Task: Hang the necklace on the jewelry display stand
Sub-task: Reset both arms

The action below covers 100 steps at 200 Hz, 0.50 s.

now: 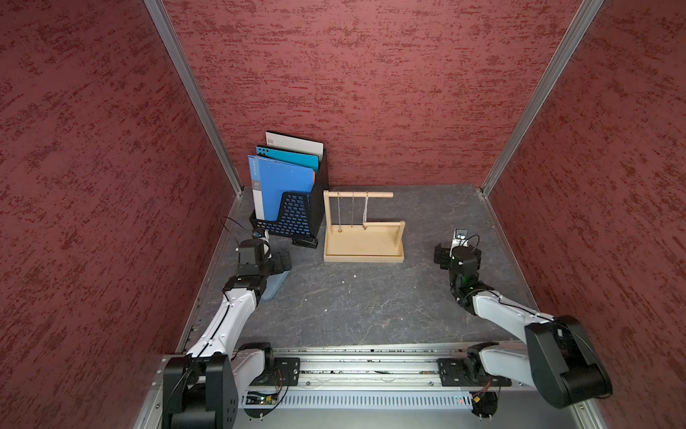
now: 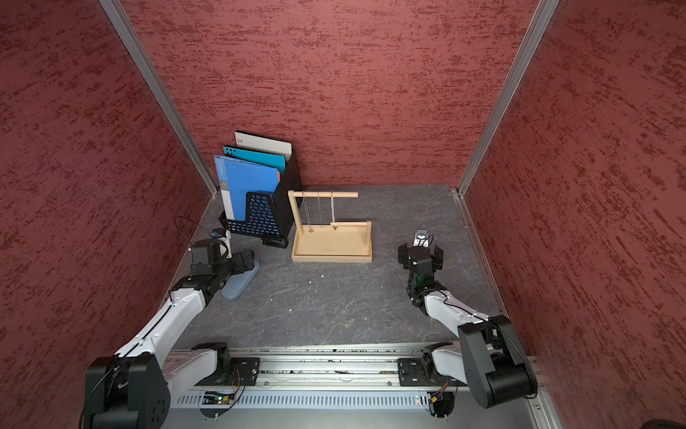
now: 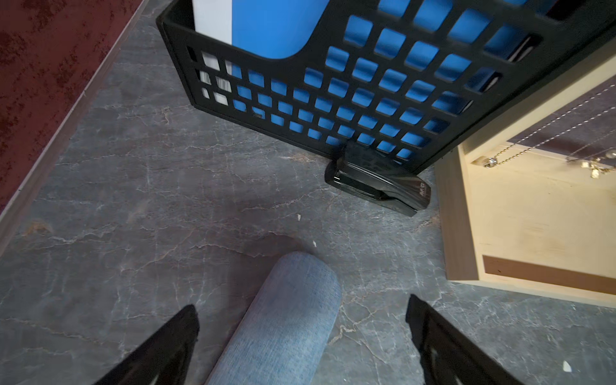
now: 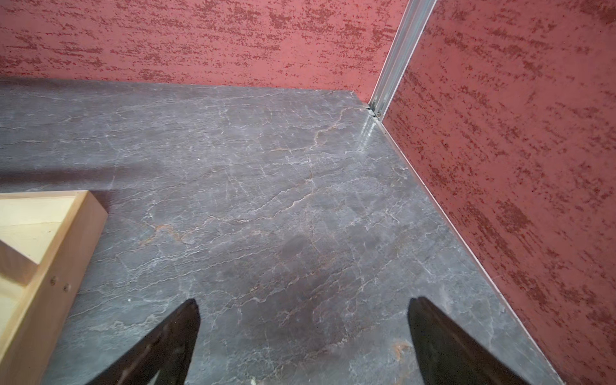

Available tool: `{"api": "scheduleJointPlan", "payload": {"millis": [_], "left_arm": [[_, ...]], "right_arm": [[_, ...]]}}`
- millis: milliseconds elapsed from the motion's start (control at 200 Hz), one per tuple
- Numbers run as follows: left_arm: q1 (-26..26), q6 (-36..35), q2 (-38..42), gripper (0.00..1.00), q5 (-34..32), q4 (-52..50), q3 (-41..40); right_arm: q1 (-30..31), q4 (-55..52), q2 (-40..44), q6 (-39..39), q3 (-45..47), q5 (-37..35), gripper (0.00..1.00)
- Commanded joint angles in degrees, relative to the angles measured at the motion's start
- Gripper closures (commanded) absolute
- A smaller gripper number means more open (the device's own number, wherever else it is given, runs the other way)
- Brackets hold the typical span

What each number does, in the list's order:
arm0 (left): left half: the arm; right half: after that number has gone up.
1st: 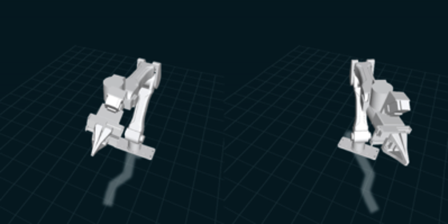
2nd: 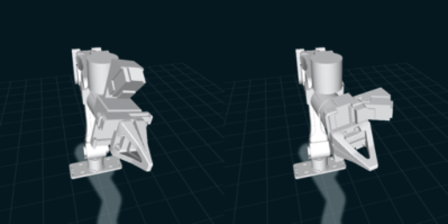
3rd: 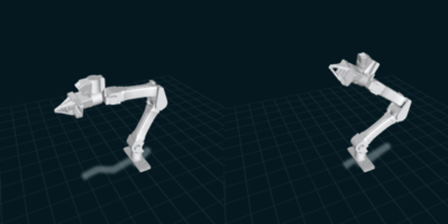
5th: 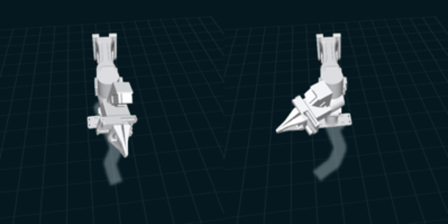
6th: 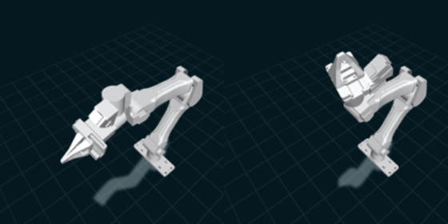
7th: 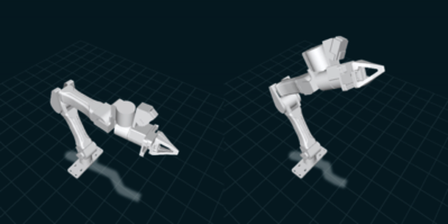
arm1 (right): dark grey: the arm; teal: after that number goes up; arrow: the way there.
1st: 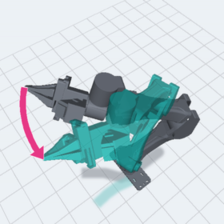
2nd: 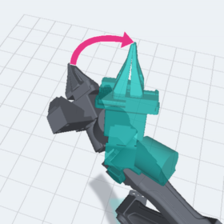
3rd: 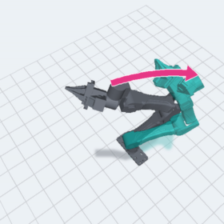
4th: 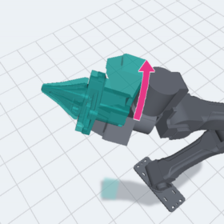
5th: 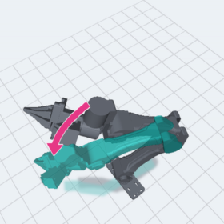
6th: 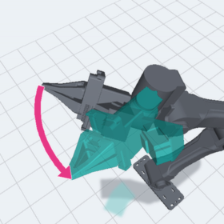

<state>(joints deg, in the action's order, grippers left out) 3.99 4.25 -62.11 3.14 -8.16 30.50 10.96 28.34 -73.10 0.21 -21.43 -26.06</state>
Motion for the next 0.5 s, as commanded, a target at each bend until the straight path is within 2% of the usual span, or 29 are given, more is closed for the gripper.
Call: {"api": "scheduleJointPlan", "payload": {"millis": [0, 185, 291, 346, 496], "left_arm": [[0.7, -0.1, -1.5, 0.01, 1.3, 10.1, -1.6], [1.4, -2.6, -3.1, 0.01, -0.2, 18.1, -4.5], [1.5, -2.5, -4.7, 0.00, -0.4, 25.9, -7.1], [1.5, -1.7, -5.5, 0.00, -0.3, 28.9, -7.9], [1.3, -1.3, -8.0, 0.00, 0.3, 38.0, -9.8]], "right_arm": [[-1.4, 11.4, -2.0, 0.8, 0.4, 1.5, 0.01], [-4.0, 17.7, -5.3, -2.0, 0.6, 6.6, 0.01], [-7.0, 24.7, -10.0, 0.9, 1.2, 10.0, 0.01], [-7.4, 19.5, -10.0, 1.2, -0.8, 12.3, 0.01], [-7.6, 20.2, -13.6, -0.2, -2.1, 16.0, 0.01]]}}
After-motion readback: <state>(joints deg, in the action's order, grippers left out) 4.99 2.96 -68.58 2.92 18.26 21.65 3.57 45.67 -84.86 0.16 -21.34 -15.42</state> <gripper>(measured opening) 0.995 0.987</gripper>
